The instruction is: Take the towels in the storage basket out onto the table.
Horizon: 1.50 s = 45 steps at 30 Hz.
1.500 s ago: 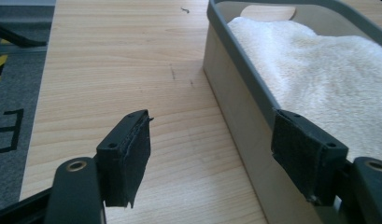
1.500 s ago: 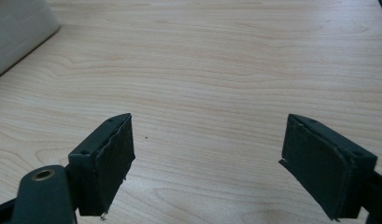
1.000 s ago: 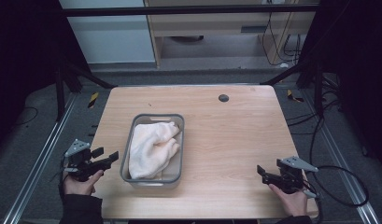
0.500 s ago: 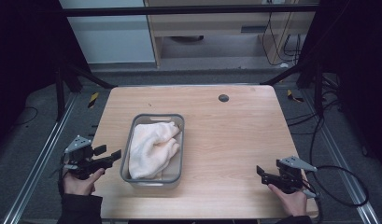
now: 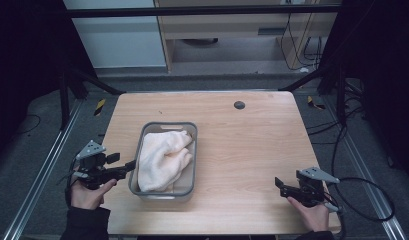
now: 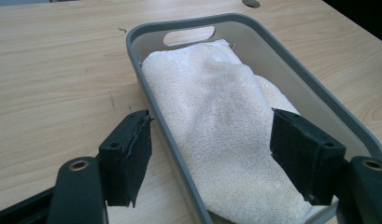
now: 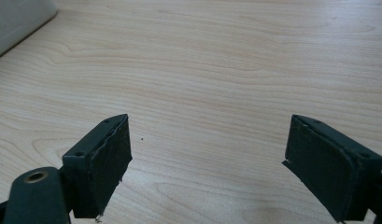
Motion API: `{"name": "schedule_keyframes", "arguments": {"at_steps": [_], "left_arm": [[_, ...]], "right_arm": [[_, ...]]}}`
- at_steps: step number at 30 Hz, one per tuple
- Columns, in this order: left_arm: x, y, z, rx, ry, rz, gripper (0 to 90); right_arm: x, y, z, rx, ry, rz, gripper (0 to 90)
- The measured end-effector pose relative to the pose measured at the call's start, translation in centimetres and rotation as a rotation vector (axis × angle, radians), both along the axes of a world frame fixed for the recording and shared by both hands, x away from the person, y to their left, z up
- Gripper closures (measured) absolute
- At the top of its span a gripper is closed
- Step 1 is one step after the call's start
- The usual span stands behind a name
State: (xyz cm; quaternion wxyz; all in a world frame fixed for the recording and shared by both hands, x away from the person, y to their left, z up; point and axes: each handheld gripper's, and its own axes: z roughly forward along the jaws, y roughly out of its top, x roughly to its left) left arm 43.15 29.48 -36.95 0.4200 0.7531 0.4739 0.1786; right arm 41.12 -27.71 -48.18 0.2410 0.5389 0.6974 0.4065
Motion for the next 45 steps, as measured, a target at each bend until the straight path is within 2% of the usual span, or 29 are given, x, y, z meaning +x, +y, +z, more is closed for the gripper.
{"name": "schedule_keyframes", "arguments": {"at_steps": [14, 32, 45], "left_arm": [[1.1, -2.2, 1.5, 0.061, 0.037, -0.057, 27.9], [3.0, -5.0, 1.2, 0.144, 0.102, -0.113, 26.2], [4.3, -6.5, 0.6, 0.202, 0.153, -0.133, 26.0]], "right_arm": [[0.0, -0.1, 0.0, -0.007, 0.001, 0.001, 14.2], [0.2, -0.1, -0.2, -0.014, 0.02, 0.01, 14.2], [0.4, -0.1, -0.4, -0.021, 0.035, 0.021, 14.2]]}}
